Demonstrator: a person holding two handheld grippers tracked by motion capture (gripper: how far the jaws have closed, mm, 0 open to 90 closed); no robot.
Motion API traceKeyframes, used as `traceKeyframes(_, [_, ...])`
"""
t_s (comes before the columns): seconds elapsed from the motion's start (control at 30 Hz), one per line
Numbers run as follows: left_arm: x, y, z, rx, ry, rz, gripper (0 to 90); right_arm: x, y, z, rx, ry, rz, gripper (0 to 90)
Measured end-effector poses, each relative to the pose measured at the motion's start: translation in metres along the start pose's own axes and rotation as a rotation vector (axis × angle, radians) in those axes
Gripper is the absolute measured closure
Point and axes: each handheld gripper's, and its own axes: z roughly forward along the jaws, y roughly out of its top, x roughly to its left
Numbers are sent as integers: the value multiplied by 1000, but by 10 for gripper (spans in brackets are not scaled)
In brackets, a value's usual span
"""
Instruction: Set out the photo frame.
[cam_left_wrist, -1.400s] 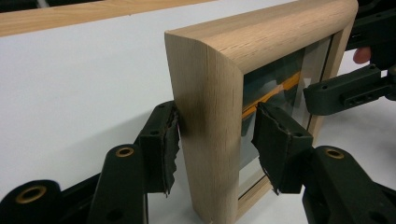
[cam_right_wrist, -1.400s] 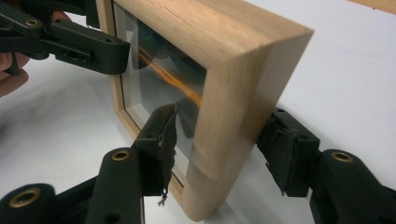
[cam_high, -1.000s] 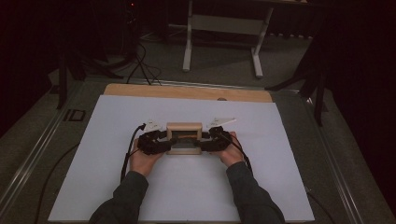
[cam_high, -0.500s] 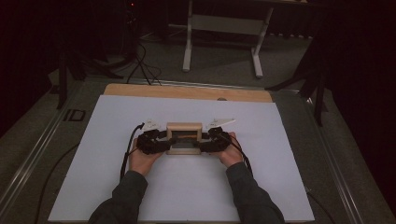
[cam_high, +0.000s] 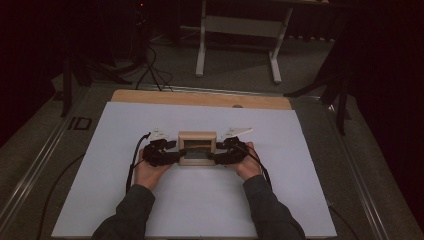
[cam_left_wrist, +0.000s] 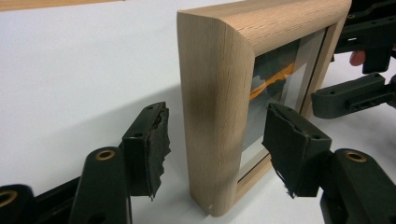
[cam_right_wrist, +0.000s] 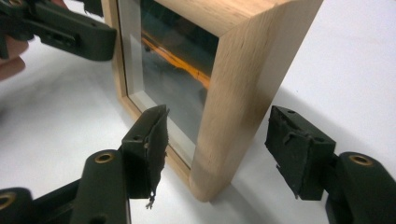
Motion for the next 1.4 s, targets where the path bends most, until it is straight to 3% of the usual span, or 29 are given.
traceKeyframes(0.33, [4,-4,-27,-26,27,12,375,3,-3,-29,-39,-54,-51,384])
traceKeyframes(0.73, [6,-13,-63,-50,63,38,375,2,-15,-59,-92,-92,-63,380])
traceKeyframes(1.07, [15,-31,-93,-57,97,27,375,-4,-44,-95,-151,-154,-49,374])
traceKeyframes(1.4, [21,-46,-112,-56,112,22,374,-9,-72,-118,-189,-207,-22,364])
